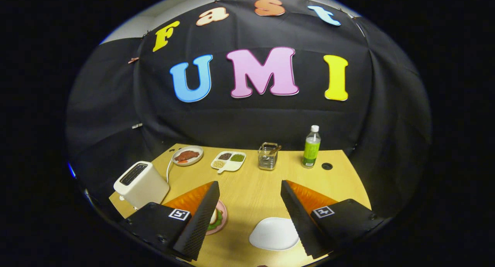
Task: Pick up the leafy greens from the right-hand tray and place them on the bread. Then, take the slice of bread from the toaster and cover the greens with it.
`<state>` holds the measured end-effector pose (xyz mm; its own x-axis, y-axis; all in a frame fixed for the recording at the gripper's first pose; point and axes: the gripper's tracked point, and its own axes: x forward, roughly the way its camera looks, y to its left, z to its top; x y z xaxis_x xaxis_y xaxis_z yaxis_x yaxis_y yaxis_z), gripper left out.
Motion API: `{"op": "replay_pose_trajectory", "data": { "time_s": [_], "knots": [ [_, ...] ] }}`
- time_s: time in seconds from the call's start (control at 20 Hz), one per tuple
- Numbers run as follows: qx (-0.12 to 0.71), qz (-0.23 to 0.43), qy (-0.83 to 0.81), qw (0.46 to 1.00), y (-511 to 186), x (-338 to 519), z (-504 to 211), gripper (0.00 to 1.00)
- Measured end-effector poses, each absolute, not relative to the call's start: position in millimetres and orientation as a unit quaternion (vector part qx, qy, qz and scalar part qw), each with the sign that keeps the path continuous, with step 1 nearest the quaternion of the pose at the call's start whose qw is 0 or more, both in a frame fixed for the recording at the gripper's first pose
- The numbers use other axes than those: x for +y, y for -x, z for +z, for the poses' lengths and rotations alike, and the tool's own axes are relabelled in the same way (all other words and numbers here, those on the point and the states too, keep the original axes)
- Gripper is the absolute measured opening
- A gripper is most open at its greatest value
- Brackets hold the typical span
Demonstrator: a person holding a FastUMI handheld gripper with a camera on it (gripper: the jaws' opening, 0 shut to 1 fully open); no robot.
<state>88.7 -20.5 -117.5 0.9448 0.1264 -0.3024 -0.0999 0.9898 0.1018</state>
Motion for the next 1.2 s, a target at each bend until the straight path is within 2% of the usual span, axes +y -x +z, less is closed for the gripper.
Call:
{"op": "replay_pose_trajectory", "data": {
  "time_s": [0.4, 0.6, 1.2],
  "knots": [
    [0.071, -0.055, -0.023, 0.996, -42.6, -87.2, -34.7, 0.99],
    [0.03, -0.061, 0.001, 0.998, -11.1, -80.8, -7.6, 0.98],
    [0.044, -0.048, -0.011, 0.998, 8.4, -33.0, -13.4, 0.98]
  ]
}}
